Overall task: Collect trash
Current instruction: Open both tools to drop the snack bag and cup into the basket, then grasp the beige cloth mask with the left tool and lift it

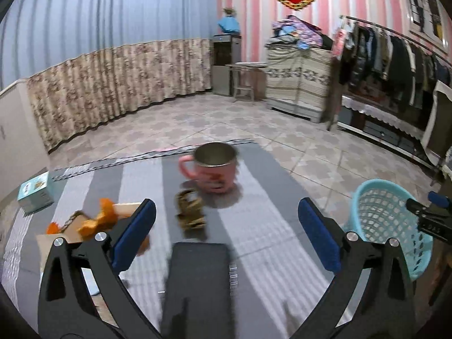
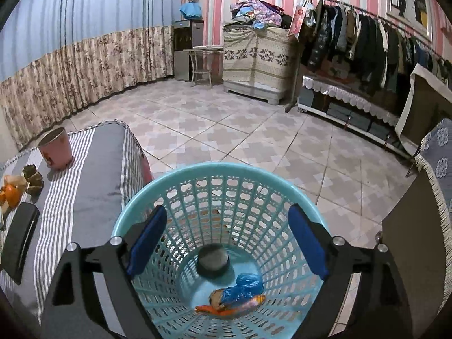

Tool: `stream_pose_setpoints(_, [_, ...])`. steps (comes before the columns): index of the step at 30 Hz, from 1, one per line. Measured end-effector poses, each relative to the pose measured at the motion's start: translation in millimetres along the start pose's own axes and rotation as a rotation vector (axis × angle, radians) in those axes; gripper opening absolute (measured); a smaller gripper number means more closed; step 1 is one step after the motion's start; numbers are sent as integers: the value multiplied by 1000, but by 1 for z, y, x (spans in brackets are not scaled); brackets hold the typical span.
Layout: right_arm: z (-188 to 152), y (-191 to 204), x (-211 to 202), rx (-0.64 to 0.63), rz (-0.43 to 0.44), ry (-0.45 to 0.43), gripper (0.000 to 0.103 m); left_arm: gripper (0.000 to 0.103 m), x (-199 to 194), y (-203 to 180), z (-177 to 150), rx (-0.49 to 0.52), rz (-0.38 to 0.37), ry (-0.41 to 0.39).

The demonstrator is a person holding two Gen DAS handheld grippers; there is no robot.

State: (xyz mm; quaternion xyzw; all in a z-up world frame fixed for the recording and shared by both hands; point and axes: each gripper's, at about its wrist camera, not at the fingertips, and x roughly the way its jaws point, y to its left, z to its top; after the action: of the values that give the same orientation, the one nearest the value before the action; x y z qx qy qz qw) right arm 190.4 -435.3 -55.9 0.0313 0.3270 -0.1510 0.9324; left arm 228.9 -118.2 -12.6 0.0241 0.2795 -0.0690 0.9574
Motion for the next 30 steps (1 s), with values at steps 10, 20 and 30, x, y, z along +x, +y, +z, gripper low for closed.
stream_pose_setpoints(10, [1,21,-13,23,53,-15,86,97,-4,82,-8,-40,125,16])
stream_pose_setpoints(20, [-4,67,-27,2,77,-46,86,97,3,166,-32,-70,235,86])
stream_pose_setpoints(30, [-10,108,-30,-73,98,-41,86,97,24,213,-59,-132,227,195])
